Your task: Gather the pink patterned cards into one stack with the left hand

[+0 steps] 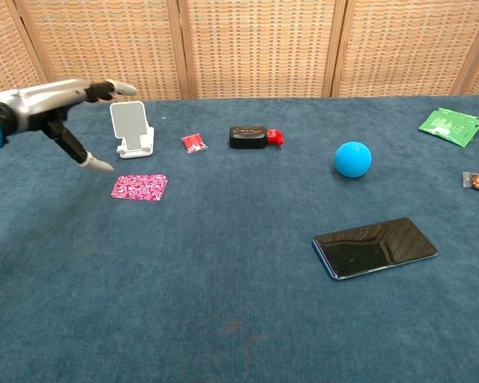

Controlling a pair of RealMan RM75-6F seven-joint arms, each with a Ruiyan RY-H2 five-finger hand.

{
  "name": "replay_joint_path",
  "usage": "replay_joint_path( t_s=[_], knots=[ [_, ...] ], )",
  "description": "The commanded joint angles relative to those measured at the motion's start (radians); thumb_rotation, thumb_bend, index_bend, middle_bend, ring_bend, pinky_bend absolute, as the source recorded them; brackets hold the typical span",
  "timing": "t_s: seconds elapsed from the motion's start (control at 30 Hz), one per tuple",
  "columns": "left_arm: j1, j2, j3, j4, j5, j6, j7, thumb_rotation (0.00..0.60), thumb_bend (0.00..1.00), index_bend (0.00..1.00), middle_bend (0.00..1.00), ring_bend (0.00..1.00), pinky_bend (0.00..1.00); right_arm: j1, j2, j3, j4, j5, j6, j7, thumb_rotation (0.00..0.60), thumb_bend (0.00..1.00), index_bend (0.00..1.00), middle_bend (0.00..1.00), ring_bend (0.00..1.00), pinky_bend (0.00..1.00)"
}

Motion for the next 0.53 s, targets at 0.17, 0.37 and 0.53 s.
replay_joint_path(
  t_s=[0.17,0.37,0.53],
  knots=[
    [0.286,0.149,0.094,-0.153,0.128,0.378,-0.056,0.6,0.0,0.0,0.0,0.0,0.0,-0.006,0.0,-0.002,0.005,-0.013,0.018,-0.001,0.6,0.0,0.0,0.0,0.0,0.0],
    [0.453,0.234,0.187,-0.265,0.162,0.528,-0.032,0.6,0.0,0.0,0.0,0.0,0.0,-0.013,0.008,-0.01,-0.007,-0.048,0.04,0.015,0.6,0.0,0.0,0.0,0.0,0.0],
    [0.521,0.249,0.207,-0.249,0.224,0.603,-0.082,0.6,0.0,0.0,0.0,0.0,0.0,-0.02,0.015,-0.016,-0.013,-0.062,0.052,0.022,0.6,0.0,0.0,0.0,0.0,0.0]
  ],
)
